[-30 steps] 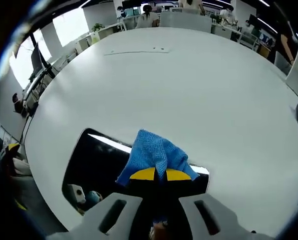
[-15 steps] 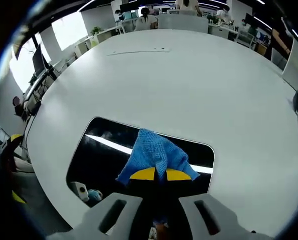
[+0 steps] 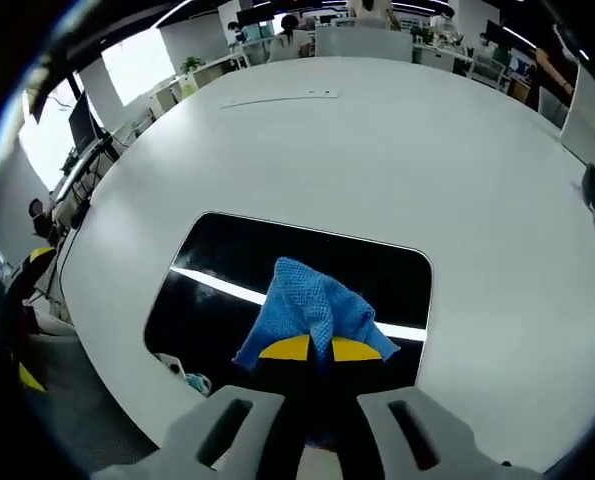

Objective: Wipe the mirror surface with the cleaning cloth until all visible marks leave the cleaned area.

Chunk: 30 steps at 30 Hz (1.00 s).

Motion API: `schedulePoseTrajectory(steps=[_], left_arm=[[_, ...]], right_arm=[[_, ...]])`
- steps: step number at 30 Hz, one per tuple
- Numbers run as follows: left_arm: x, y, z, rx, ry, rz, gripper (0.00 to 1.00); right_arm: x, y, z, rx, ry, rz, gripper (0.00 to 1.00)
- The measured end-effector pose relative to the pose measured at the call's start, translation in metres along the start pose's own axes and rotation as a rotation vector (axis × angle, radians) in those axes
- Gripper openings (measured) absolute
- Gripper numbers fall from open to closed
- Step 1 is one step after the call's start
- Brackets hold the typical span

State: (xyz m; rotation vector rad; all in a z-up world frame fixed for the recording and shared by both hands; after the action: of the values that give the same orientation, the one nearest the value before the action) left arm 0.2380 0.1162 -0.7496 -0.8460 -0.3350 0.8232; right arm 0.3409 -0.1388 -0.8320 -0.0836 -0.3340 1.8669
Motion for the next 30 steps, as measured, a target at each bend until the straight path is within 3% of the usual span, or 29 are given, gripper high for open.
schedulePoseTrajectory(steps=[10, 19, 30], left_arm=[[0.003, 0.004, -0.001, 0.033, -0.004, 0.053, 0.99], [0.001, 0.001, 0.000, 0.012, -0.006, 0.031, 0.99], [0.001, 0.001, 0.001, 0.015, -0.008, 0.032, 0.98]], right_arm=[[0.007, 0.018, 0.005, 0.002, -0.020, 0.005, 0.00], [0.016, 0.037, 0.010, 0.005, -0.041, -0.001, 0.00], [0.018, 0.048, 0.012, 0.003, -0.059, -0.022, 0.00]])
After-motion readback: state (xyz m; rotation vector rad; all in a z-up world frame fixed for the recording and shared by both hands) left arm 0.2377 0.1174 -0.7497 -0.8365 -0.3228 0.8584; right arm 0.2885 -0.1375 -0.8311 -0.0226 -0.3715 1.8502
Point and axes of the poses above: the point that each gripper's makers call its tool centre point, and the gripper's own axes: z roughly backward along the fingers, x roughly to its left, y roughly out of its underside, the point moved 4 cm from there along z, roughly backward along the fingers, and after that the axes turned 15 degrees about x, right-handed, at the moved point
